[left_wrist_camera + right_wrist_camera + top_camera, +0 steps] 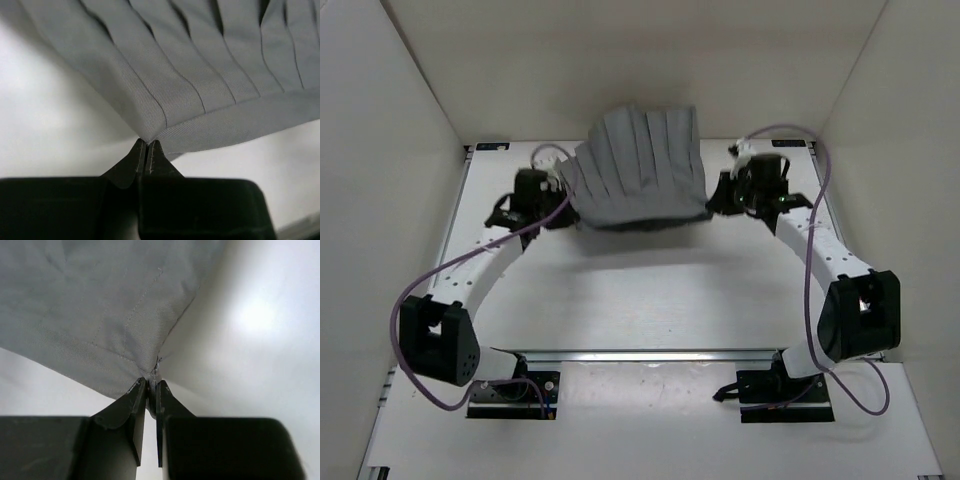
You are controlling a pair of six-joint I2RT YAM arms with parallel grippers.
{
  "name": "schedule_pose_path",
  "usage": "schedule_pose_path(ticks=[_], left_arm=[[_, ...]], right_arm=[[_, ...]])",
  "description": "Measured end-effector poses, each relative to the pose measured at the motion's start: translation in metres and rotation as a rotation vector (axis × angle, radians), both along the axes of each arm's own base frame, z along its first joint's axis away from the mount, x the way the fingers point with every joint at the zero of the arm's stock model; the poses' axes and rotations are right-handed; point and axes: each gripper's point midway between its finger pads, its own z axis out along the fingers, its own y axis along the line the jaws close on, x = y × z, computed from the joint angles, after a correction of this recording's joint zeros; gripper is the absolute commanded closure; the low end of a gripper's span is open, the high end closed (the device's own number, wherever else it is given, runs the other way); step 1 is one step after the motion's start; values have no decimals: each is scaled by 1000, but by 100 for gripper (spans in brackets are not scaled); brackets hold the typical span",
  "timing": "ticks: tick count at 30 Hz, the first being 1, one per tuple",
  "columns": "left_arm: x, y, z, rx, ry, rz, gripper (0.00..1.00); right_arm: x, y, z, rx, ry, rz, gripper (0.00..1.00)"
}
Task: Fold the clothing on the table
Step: Flatten the skirt out, then fold the skirt
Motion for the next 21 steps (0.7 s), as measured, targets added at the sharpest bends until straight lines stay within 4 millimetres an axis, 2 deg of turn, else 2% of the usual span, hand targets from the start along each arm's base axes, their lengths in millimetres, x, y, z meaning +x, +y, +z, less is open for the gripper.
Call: schedule_pose_path(ticks=[2,4,5,7,10,15,18,21], left_arm=[[-40,-7,-67,11,160,-27,100],[-86,-10,-115,20,286,-59,100],[-111,-13,-133,21,342,-84,100],[-146,-15,-150,18,405,-122,100],[-171,-18,-150,-1,406,-156,100],[-182,-20,-114,-90,270,-161,100],[-182,-16,-92,-143,198,-142,100],[-180,-15,-80,-152,191,-133,100]], right_arm=[[-44,-4,-74,-29,182,-10,99],[-93,-10,-121,-54,315,-21,100],[-117,-13,-136,-61,367,-25,100],[-154,-16,-149,-66,410,-27,100],[-181,-20,-144,-38,388,-40,100],[-206,-27,-129,19,335,-73,100],[-211,-26,-114,48,312,-62,100],[-205,-24,-95,66,299,-55,100]])
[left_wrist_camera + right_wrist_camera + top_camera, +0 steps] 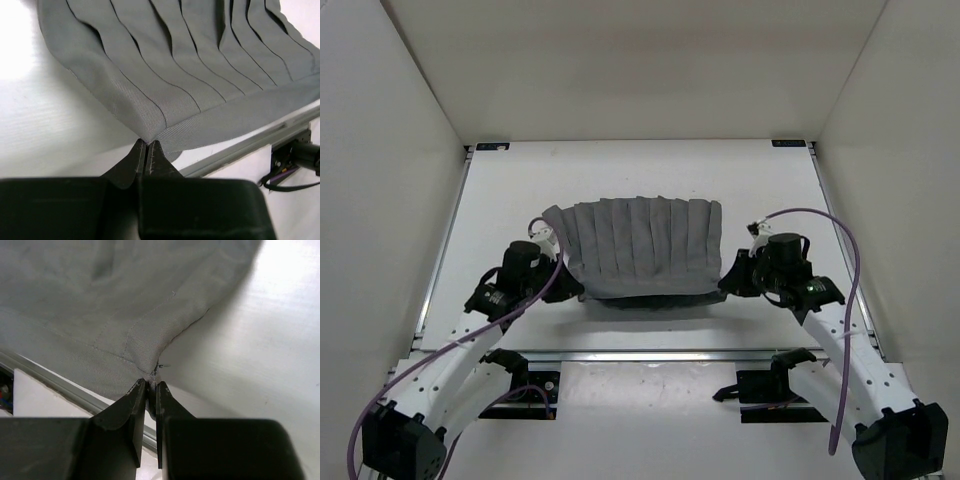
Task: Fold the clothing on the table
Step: Fold the skirt
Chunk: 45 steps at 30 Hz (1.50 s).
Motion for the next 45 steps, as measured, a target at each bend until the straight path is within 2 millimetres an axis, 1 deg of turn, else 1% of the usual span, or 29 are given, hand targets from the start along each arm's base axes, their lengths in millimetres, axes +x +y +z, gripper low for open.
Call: schedule_pose_path(ticks=[2,4,7,8,10,11,12,13,14,15,16,17,18,19,20,21,22,23,24,26,29,31,34,37,39,42,45], left_arm=[[8,2,7,8,-1,11,100],[22,7,16,8,-5,41,99],[52,15,31,-1,-14,92,96],[65,16,35,-4,-23,105,96],[92,16,45,-3,-32,126,97],[110,16,48,-3,-37,137,95],[128,17,50,-2,-35,149,87],[147,17,53,-3,-41,160,73],[167,18,52,-2,-46,169,49],[190,21,50,-3,-53,182,49],[212,24,47,-9,-53,203,49],[234,29,43,-22,-58,224,45],[253,34,36,-36,-57,241,33],[270,41,29,-54,-50,256,33],[283,47,20,-74,-35,271,33],[294,52,11,-92,-16,283,36],[302,58,3,-104,1,299,35],[306,63,-5,-110,17,308,34],[306,65,-14,-113,34,315,33],[296,64,-24,-119,58,319,30],[268,54,-31,-122,79,303,31],[244,46,-32,-116,92,286,30],[215,36,-31,-93,84,261,29],[189,32,-33,-68,77,256,28],[174,34,-40,-49,85,266,28],[163,36,-52,-33,103,281,28],[161,34,-62,-20,121,290,28]], right_arm=[[10,3,16,1,-22,5,100],[22,5,30,3,-42,11,100],[55,11,52,22,-56,15,100],[71,12,60,25,-63,14,99],[111,14,72,25,-83,4,100],[132,15,78,24,-93,-2,100],[153,16,82,22,-105,-4,100],[177,16,84,22,-119,-8,97],[201,18,87,28,-130,-9,83],[225,18,87,32,-137,-15,66],[252,17,86,36,-154,-22,64],[280,15,84,34,-181,-26,66],[302,12,79,30,-197,-31,66],[324,8,70,30,-199,-38,63],[342,4,62,30,-201,-47,59],[354,1,53,29,-193,-53,56],[364,-3,41,27,-178,-59,55],[370,-5,30,25,-162,-63,52],[372,-8,20,22,-140,-67,51],[367,-14,3,9,-90,-76,50],[354,-19,-11,-12,-56,-86,48],[337,-22,-20,-22,-27,-96,48],[297,-25,-34,-10,33,-118,48],[263,-29,-42,20,77,-154,46],[249,-31,-45,42,95,-182,45],[240,-31,-51,85,95,-218,44],[228,-27,-61,135,119,-252,44]])
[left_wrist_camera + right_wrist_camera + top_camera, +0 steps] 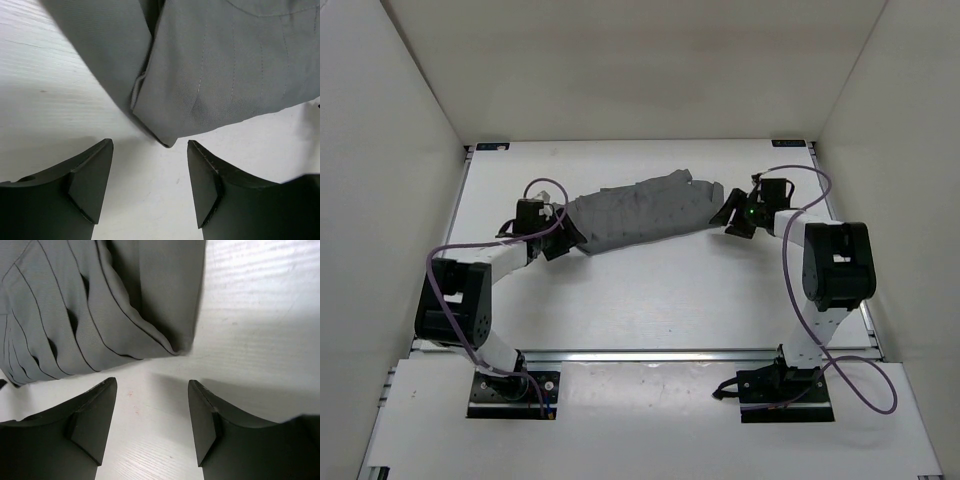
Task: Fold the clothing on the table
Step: Fold the skirt
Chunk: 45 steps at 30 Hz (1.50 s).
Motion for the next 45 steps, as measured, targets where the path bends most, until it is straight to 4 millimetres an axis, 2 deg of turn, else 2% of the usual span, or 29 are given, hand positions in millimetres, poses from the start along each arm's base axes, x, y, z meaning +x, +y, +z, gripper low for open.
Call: schedule_pose_path(ticks=[3,6,12,14,17,18,20,21,23,26,30,34,37,40,43,45], left_arm=[[1,-10,-10,7,17,-12,28],[0,-18,-23,13,43,-11,30],[15,-20,-22,12,-3,44,31],[20,-16,-22,20,-13,74,34],[24,-13,-23,28,-23,104,47],[26,-13,-24,29,-25,109,55],[26,-12,-28,29,-19,118,71],[27,-12,-30,30,-16,121,85],[28,-13,-34,26,-11,125,97],[30,-13,-33,23,-19,123,100],[29,-15,-33,21,-20,114,100],[32,-25,-33,11,-20,76,100],[34,-52,-31,7,-27,-1,100],[23,-86,-30,-14,-27,-95,100],[9,-109,-30,-32,-20,-166,100],[4,-114,-30,-41,-16,-187,100]], right_arm=[[-4,3,-5,40,16,-31,43],[3,6,-1,79,-9,-65,43],[13,7,-3,143,-18,-142,43],[14,7,-11,152,5,-166,43],[18,6,-10,167,2,-191,43],[19,6,-11,171,3,-198,44],[21,5,-11,175,1,-209,50],[23,5,-12,176,1,-217,63],[26,3,-17,166,2,-232,98],[25,3,-29,176,35,-250,100],[25,2,-27,184,15,-253,100],[-3,-9,-27,191,18,-263,100],[-28,-31,-21,176,4,-300,100],[-43,-52,1,146,-49,-330,99],[-40,-59,36,100,-158,-303,100],[-30,-51,60,72,-218,-246,100]])
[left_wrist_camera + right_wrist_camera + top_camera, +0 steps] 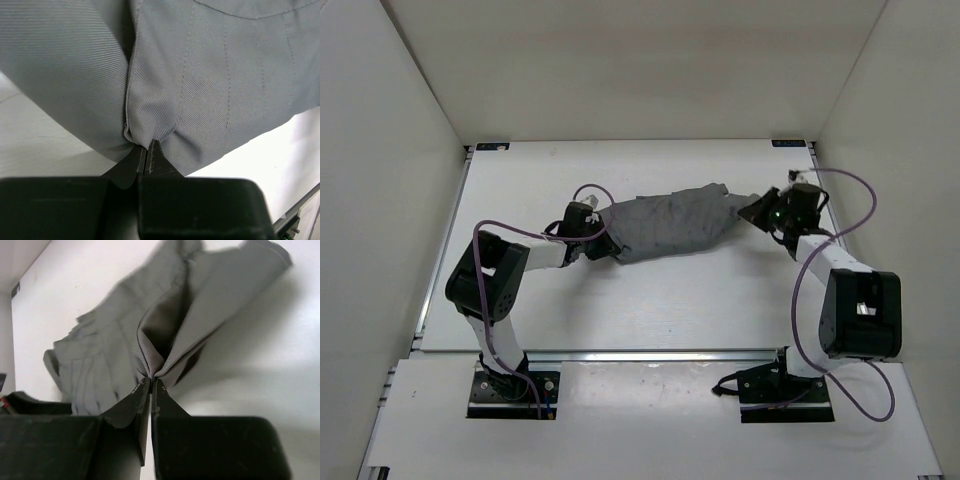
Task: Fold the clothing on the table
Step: Fold the skirt
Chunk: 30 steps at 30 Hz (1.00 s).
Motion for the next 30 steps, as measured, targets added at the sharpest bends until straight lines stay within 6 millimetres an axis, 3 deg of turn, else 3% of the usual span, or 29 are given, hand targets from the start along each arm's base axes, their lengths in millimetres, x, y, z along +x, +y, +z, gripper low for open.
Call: schedule_pose_path(ticks=[2,4,7,9,12,15,19,24,25,27,28,30], left_arm=[[-2,2,-2,-6,5,1,100],[-1,7,-4,-17,5,10,100],[1,12,-4,-39,0,21,100],[0,15,-5,-51,-4,26,100],[0,16,-4,-61,-11,25,100],[0,16,-4,-70,-19,26,100],[0,17,-4,-80,-25,26,100],[-1,18,-5,-96,-30,23,99],[-1,18,-5,-98,-32,25,90],[-1,19,-5,-99,-35,24,82],[-1,21,-5,-100,-34,29,71],[-3,23,-2,-115,-37,29,2]], right_arm=[[16,18,24,-29,-54,77,100],[35,53,52,-42,-130,207,100],[48,124,83,-39,-227,447,100],[48,177,89,-43,-259,616,100],[28,256,69,-50,-244,848,100],[-10,309,27,-47,-157,1023,100],[-56,338,-21,-53,-18,1142,100],[-69,344,-41,-66,34,1167,100],[-68,344,-43,-67,40,1166,100],[-68,345,-47,-70,52,1169,100],[-68,345,-48,-73,54,1170,96],[-67,345,-48,-84,58,1171,81]])
